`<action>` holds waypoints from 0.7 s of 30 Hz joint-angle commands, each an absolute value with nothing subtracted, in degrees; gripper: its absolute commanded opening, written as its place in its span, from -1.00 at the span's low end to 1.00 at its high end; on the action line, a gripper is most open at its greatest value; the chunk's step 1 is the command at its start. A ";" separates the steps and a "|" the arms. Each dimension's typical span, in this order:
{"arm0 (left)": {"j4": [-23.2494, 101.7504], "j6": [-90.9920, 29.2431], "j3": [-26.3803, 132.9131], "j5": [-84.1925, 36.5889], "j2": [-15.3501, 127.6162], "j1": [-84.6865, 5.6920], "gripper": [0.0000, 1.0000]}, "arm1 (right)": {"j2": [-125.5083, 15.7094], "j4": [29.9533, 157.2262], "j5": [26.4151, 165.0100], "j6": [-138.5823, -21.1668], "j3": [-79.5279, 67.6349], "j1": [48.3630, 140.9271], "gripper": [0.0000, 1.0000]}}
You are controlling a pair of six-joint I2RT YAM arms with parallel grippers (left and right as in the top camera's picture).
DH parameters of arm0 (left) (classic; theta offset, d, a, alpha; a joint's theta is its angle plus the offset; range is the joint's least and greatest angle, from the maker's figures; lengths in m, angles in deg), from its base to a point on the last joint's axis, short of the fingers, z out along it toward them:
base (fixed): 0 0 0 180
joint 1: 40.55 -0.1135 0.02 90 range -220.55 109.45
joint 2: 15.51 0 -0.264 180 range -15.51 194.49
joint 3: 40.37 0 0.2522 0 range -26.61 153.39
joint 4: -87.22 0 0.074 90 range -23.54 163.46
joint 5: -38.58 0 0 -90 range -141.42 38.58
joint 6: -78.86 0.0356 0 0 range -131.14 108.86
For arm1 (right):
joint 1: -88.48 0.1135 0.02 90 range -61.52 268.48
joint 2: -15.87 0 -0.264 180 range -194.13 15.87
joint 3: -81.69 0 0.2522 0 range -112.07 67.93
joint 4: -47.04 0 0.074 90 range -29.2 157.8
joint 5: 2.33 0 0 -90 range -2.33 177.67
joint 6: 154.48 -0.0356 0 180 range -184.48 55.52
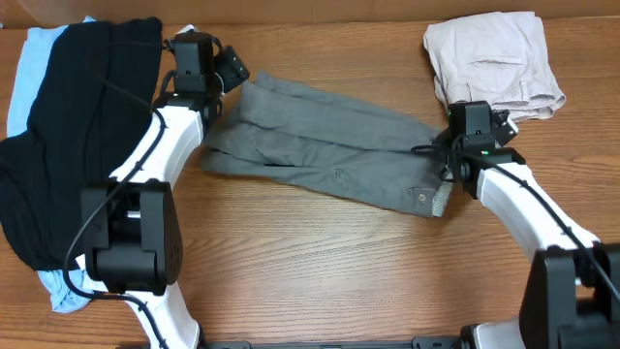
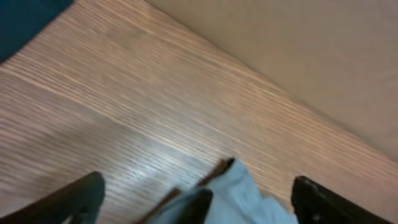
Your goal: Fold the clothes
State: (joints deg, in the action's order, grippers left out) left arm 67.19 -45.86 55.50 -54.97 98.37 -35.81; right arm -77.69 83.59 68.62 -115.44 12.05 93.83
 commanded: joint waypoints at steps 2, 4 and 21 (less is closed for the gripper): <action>68.94 -41.84 56.48 -55.60 98.50 -35.66 1.00 | -77.34 81.12 64.84 -112.05 11.18 93.80 1.00; 67.17 -39.28 57.51 -53.09 97.48 -35.66 1.00 | -76.13 82.93 66.37 -108.66 9.78 93.80 1.00; 21.32 -25.88 74.47 -48.61 89.32 -35.68 1.00 | -67.61 114.58 89.82 -105.62 3.11 99.51 1.00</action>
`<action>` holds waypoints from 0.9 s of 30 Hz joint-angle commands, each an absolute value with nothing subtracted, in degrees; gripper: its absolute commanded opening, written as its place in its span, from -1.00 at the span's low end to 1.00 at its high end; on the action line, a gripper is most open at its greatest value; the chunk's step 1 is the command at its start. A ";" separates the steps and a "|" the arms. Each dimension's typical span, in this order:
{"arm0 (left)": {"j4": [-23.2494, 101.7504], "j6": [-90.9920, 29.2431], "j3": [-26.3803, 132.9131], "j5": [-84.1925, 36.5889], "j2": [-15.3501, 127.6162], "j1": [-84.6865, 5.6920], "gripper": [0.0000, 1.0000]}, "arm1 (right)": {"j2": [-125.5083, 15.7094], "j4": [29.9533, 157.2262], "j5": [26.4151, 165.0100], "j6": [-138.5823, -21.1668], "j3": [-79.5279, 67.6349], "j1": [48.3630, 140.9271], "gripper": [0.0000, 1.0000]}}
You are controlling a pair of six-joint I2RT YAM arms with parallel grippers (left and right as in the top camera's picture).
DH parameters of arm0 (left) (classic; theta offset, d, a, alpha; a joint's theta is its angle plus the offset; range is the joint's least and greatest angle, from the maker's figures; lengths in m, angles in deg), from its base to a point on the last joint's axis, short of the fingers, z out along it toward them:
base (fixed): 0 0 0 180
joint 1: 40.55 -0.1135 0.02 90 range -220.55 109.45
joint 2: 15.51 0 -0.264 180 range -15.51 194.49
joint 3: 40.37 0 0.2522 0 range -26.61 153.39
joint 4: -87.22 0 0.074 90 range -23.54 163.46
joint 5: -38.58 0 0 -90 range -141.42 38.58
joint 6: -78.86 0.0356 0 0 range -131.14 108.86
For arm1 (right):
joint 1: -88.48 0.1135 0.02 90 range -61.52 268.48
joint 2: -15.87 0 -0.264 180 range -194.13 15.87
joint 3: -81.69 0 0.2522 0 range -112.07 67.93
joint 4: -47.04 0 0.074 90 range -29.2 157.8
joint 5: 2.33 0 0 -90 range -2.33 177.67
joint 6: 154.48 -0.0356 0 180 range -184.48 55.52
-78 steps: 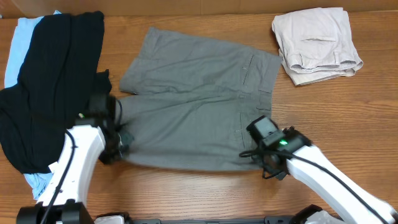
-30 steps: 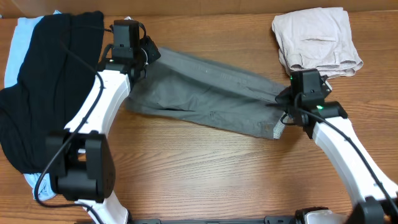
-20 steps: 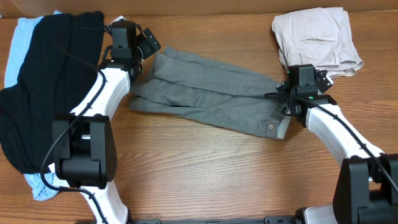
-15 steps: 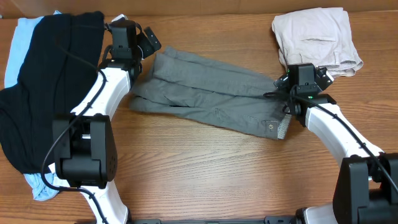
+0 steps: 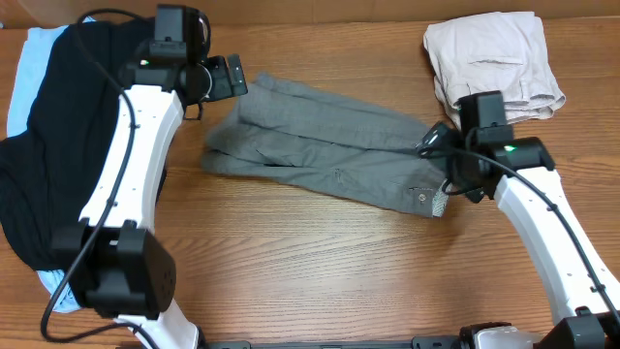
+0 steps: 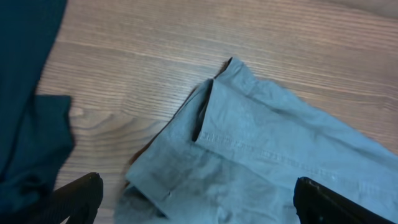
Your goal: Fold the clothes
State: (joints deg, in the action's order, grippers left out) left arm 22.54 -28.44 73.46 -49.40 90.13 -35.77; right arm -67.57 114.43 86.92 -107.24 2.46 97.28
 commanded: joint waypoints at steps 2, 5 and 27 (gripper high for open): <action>20.07 -25.88 74.27 -48.61 89.37 -35.68 1.00 | -67.78 114.52 90.11 -104.70 4.03 101.72 1.00; 19.22 -25.84 73.48 -48.63 89.39 -35.68 1.00 | -68.96 114.02 88.79 -104.73 4.88 104.32 1.00; 19.15 -13.66 71.69 -48.81 101.28 -29.72 0.07 | -75.78 108.70 88.62 -104.49 6.11 105.63 1.00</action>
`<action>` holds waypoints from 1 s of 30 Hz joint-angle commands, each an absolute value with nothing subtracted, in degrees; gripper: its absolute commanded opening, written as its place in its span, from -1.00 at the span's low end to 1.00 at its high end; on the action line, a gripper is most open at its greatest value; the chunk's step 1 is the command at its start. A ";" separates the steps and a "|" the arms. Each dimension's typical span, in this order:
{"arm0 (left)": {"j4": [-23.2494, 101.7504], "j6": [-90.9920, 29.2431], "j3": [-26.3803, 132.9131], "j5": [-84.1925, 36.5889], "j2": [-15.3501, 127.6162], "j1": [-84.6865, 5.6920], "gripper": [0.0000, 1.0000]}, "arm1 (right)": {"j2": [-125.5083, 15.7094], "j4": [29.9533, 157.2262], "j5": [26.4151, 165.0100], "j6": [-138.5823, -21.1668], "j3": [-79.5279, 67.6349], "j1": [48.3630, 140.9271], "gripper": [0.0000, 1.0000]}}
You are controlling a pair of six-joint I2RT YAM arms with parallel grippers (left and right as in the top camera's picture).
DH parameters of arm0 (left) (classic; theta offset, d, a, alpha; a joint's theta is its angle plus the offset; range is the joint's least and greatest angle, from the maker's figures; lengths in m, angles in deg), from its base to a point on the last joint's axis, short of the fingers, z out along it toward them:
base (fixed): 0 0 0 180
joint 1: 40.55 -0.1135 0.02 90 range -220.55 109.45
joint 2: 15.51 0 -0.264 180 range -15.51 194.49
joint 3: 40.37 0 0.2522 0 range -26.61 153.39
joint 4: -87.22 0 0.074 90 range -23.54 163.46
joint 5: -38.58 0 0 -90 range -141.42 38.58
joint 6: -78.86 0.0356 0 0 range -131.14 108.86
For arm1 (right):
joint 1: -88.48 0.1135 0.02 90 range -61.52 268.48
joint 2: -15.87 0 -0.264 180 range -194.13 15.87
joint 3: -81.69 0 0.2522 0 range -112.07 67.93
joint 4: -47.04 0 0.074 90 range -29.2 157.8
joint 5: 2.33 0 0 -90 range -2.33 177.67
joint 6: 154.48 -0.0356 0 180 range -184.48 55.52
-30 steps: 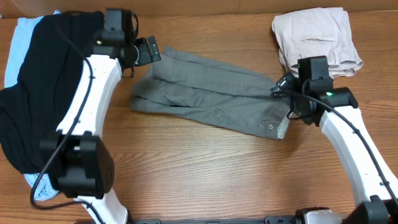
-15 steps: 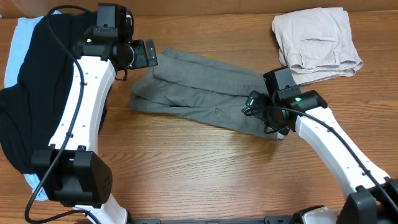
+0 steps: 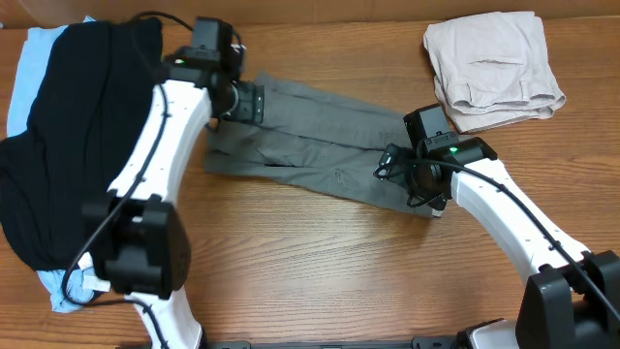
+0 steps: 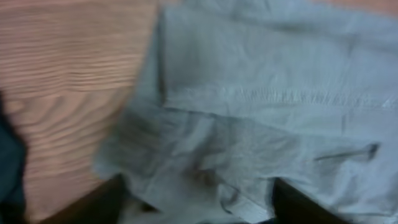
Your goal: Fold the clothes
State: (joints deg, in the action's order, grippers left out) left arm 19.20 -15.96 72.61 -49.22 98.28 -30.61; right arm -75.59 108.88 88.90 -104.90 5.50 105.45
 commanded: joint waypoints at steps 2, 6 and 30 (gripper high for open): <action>18.80 -13.95 71.69 -48.78 103.05 -29.63 -0.53 | -75.78 108.68 88.64 -104.51 6.11 105.63 1.00; 17.69 -14.84 71.69 -48.81 105.76 -29.63 -0.92 | -75.78 108.73 88.64 -104.51 6.13 105.63 1.00; 20.16 -23.06 63.19 -53.72 110.83 -29.74 -0.92 | -76.46 102.54 89.30 -104.92 12.47 105.63 1.00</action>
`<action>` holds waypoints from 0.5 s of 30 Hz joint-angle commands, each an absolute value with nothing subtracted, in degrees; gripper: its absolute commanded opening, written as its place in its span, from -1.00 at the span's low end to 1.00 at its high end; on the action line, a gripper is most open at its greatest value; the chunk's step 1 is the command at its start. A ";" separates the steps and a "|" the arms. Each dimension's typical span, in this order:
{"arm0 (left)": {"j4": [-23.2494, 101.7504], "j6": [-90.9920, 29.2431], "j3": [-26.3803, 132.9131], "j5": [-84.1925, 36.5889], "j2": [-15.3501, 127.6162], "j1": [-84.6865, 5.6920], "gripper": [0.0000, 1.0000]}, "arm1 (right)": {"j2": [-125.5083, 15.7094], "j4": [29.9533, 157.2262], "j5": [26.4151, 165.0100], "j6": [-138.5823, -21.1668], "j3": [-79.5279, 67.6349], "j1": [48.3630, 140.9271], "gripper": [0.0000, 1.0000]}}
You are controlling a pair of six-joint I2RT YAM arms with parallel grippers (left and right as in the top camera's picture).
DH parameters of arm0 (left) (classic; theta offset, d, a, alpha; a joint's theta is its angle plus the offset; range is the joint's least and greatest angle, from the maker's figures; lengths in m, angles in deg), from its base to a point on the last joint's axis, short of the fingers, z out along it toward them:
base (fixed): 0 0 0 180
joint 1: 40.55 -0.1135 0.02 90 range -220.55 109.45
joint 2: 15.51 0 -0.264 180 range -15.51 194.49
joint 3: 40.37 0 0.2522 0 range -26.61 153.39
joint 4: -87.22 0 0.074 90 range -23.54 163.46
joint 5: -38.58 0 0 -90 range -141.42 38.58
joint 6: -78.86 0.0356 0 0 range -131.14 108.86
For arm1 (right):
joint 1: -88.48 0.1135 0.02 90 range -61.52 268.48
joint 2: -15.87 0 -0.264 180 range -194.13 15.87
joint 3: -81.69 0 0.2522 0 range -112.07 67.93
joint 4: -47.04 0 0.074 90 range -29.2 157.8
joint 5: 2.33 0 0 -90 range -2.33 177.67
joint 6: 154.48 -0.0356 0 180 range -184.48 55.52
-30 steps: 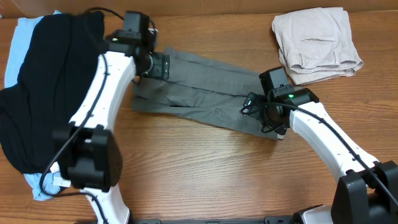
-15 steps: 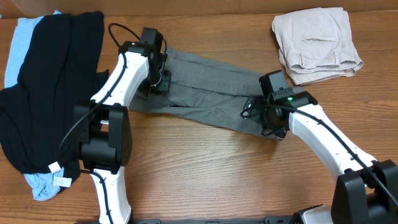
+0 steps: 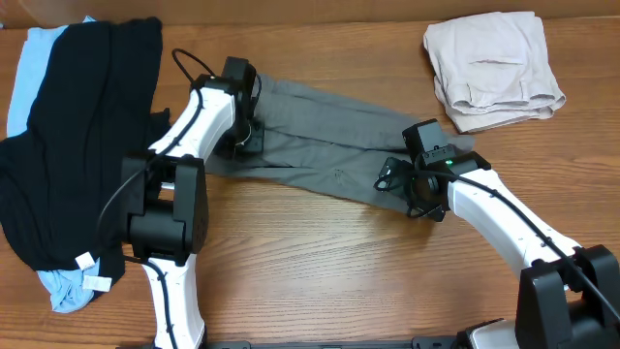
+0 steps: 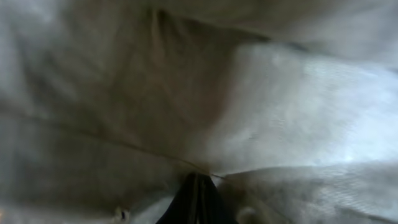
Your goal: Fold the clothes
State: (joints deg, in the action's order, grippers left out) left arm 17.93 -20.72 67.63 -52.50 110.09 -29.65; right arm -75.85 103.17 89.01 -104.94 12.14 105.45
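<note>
Grey trousers lie stretched slantwise across the middle of the table. My left gripper is down on their left end. In the left wrist view grey cloth fills the frame, and the dark fingers are pressed together with a fold of it pinched between them. My right gripper sits on the trousers' right end, covering the waistband corner. The overhead view does not show how its jaws stand.
A black garment is spread over a light blue one on the table's left side. A folded beige garment lies at the back right. Bare wooden table runs along the front.
My left gripper has dropped from above the trousers' left end onto the cloth and shut on it. The right gripper has shifted slightly and now covers the waistband corner.
Both grippers first stood at the two ends of the flat grey trousers, the left open near the far-left corner. The left then hung open above that end. Later both were over the cloth, and now the left is shut on it.
</note>
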 commanded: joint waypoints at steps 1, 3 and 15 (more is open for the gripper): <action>21.38 -23.37 61.83 -53.72 110.83 -29.74 -0.91 | -76.46 102.41 89.30 -104.92 12.47 105.63 1.00; 23.66 -24.53 59.01 -53.70 110.83 -29.74 -0.92 | -76.46 102.23 89.30 -104.90 12.47 105.63 1.00; 21.49 -33.53 49.57 -53.24 110.83 -36.64 -0.92 | -76.53 101.10 89.25 -104.46 12.47 105.63 1.00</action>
